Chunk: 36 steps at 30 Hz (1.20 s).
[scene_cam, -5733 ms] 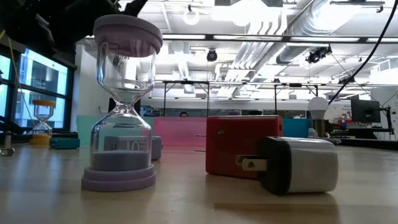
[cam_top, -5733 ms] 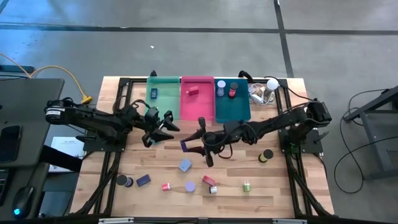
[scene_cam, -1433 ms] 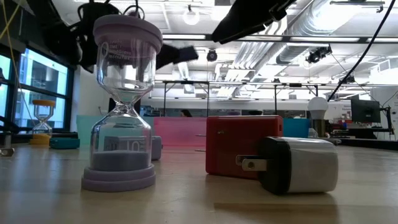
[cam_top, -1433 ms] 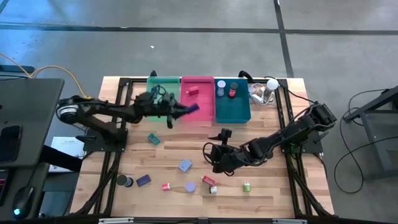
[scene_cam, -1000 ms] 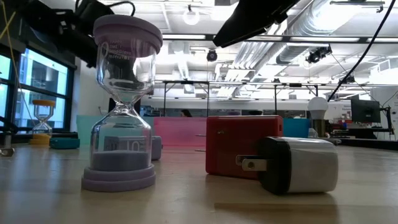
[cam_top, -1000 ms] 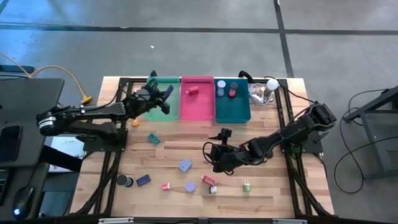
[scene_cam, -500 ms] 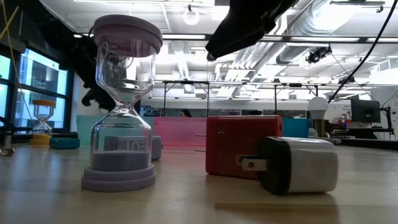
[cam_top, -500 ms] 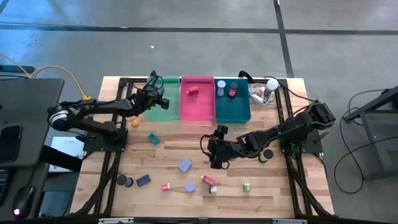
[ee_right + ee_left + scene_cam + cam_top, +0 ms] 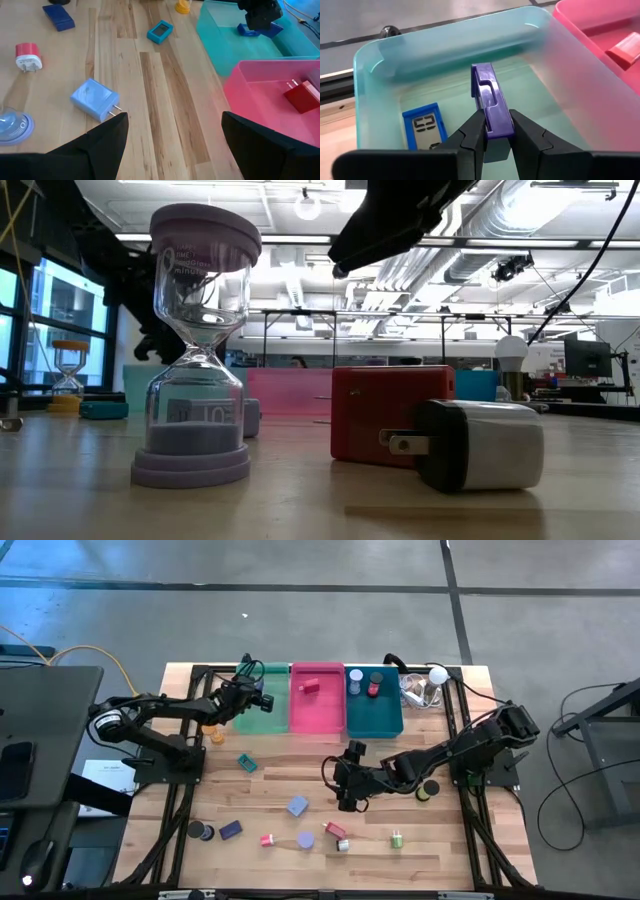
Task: Pick & Place Office items
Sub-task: Put the violet digital clock into the light blue bin, then put the small pink adapter into the red bin
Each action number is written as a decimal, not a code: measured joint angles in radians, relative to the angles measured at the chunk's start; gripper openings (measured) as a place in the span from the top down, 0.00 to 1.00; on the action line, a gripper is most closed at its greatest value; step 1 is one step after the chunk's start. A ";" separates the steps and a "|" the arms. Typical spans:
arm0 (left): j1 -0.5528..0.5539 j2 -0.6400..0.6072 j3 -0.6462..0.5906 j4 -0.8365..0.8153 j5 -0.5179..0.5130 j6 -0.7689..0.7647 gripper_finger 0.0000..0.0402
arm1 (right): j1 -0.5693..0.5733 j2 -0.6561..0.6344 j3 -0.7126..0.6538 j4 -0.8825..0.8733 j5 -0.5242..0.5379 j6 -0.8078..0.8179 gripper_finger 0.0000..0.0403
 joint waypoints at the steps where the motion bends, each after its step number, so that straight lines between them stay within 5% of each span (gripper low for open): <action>1: 0.004 0.000 0.000 0.000 0.000 0.000 0.82 | 0.000 0.000 0.000 0.000 -0.001 0.000 0.23; 18: 0.029 0.014 0.000 0.000 0.031 -0.003 0.81 | -0.012 0.031 -0.001 0.021 -0.038 -0.012 0.23; 29: 0.028 0.064 0.000 0.046 0.049 -0.002 0.57 | -0.028 0.031 0.000 0.033 -0.080 -0.026 0.23; 36: 0.009 0.049 0.000 0.049 0.051 0.116 0.54 | -0.028 0.031 0.000 0.034 -0.080 -0.029 0.23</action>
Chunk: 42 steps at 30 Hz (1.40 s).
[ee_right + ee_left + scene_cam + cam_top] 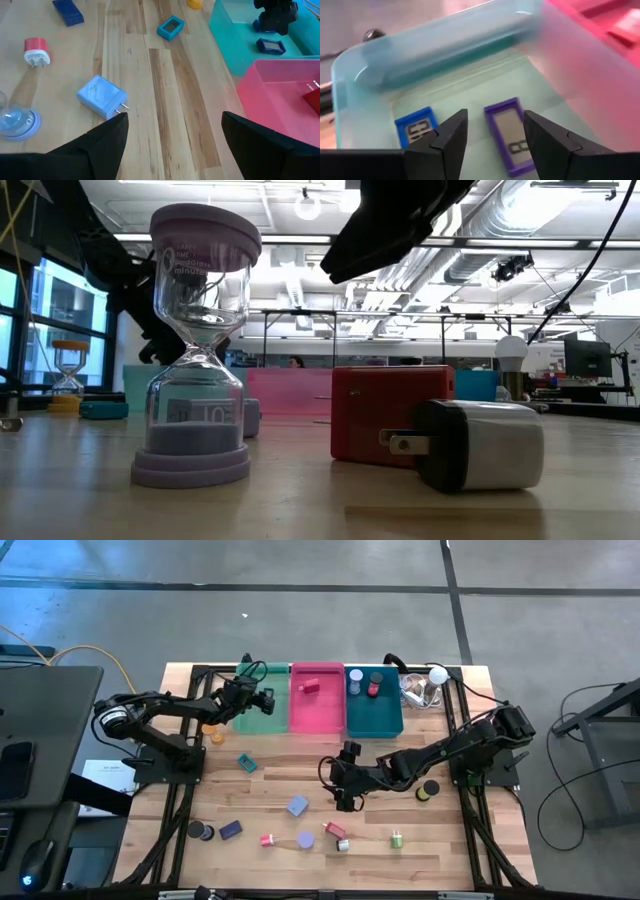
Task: Pick & Place Office items
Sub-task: Put the small pink adapter into the red bin
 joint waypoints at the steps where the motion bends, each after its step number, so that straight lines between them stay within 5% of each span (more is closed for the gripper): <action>1: -0.010 -0.012 0.001 -0.003 0.006 0.021 0.54 | 0.000 0.000 0.000 0.000 0.000 -0.002 0.23; 9: -0.181 -0.210 0.077 -0.181 0.066 0.132 0.53 | -0.005 0.000 0.000 0.001 0.001 -0.005 0.23; 16: -0.390 -0.367 0.222 -0.606 0.319 0.164 0.53 | -0.005 0.000 0.000 0.004 0.002 -0.010 0.23; 22: -0.662 -0.431 0.228 -0.670 0.510 0.251 0.53 | -0.005 0.000 0.000 0.004 0.001 -0.017 0.23; 26: -0.862 -0.411 0.228 -0.676 0.451 0.200 0.53 | -0.005 0.000 0.000 0.004 0.000 -0.016 0.23; 34: -1.248 -0.266 0.228 -0.506 0.120 0.071 0.53 | -0.005 0.000 0.000 0.007 -0.055 -0.013 0.23; 42: -1.406 -0.127 0.281 -0.459 -0.051 -0.046 0.53 | -0.004 -0.002 0.000 0.036 -0.078 -0.013 0.23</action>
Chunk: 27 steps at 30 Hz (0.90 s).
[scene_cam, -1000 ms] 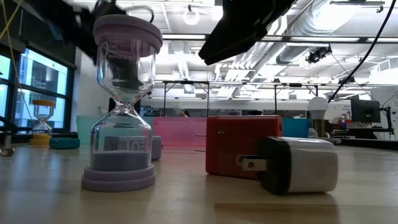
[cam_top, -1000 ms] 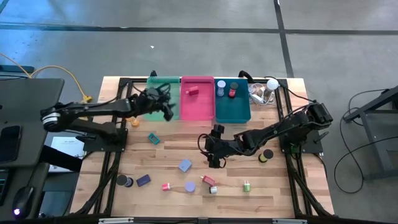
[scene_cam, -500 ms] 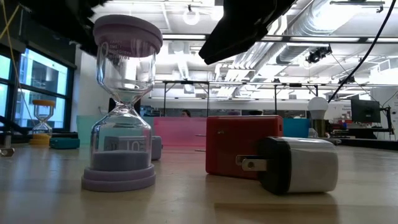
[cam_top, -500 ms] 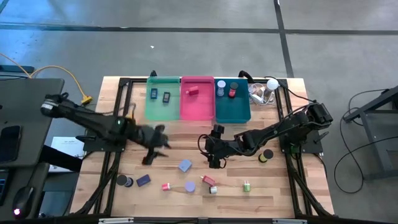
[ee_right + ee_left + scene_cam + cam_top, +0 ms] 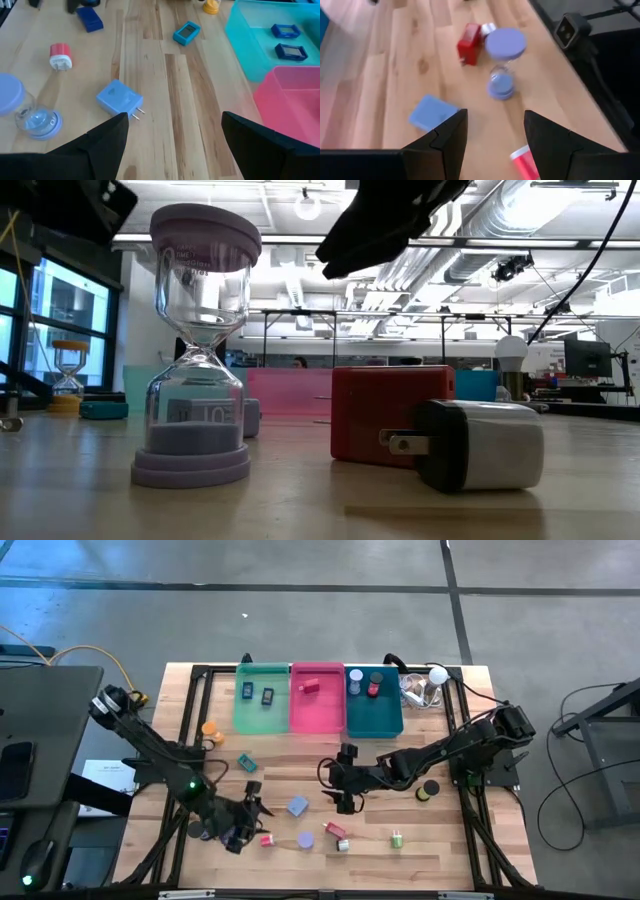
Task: Pick & Place Office items
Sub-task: Put the small pink adapter into the red bin
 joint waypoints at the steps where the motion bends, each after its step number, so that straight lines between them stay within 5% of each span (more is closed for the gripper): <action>1: -0.009 0.015 0.015 -0.001 -0.001 0.000 0.53 | 0.000 0.000 0.000 0.002 0.000 0.000 0.23; 11: -0.039 0.180 0.234 -0.235 0.049 -0.124 0.54 | 0.009 0.000 0.000 0.006 -0.003 0.011 0.23; 22: -0.030 0.219 0.250 -0.177 0.348 -0.320 0.54 | 0.022 0.000 0.000 0.013 -0.080 0.004 0.23; 27: -0.026 0.225 0.250 -0.183 0.363 -0.313 0.54 | 0.020 0.000 0.000 0.022 -0.079 -0.008 0.23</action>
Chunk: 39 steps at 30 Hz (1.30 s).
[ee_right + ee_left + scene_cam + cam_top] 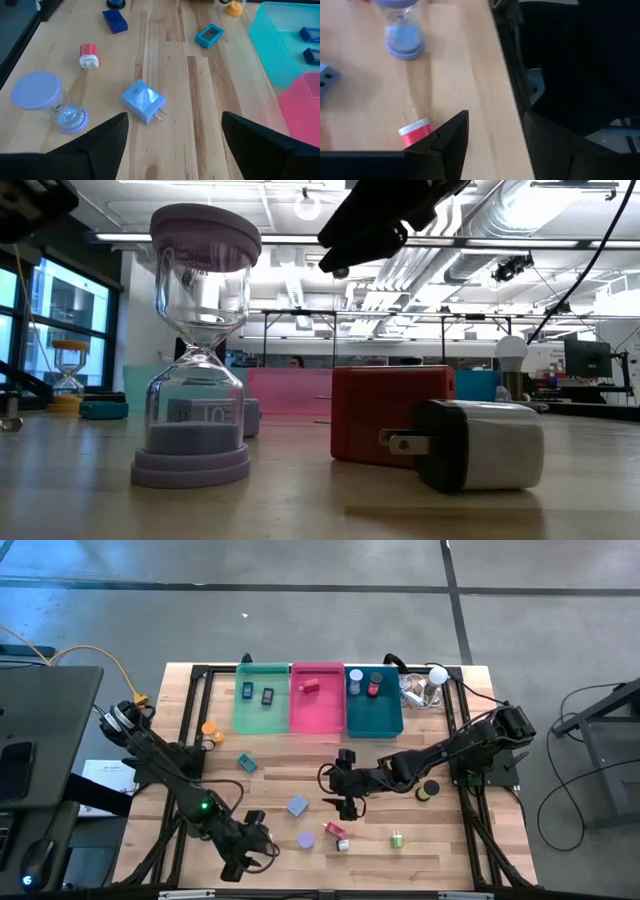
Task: Pick & Place Office items
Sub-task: Put the small pink adapter into the red bin
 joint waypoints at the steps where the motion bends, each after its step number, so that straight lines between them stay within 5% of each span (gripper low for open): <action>1: 0.003 0.000 0.000 -0.009 -0.004 0.000 0.54 | 0.000 0.000 0.000 0.003 0.000 0.000 0.23; 8: 0.043 0.000 -0.001 -0.053 -0.054 -0.091 0.51 | 0.000 0.000 0.000 0.006 0.000 -0.004 0.23; 20: 0.049 0.000 -0.001 -0.111 -0.051 -0.151 0.25 | -0.002 0.000 0.000 0.006 -0.024 -0.009 0.23; 39: 0.028 0.102 -0.002 -0.157 -0.206 -0.163 0.24 | 0.000 0.000 0.000 0.004 -0.100 -0.011 0.23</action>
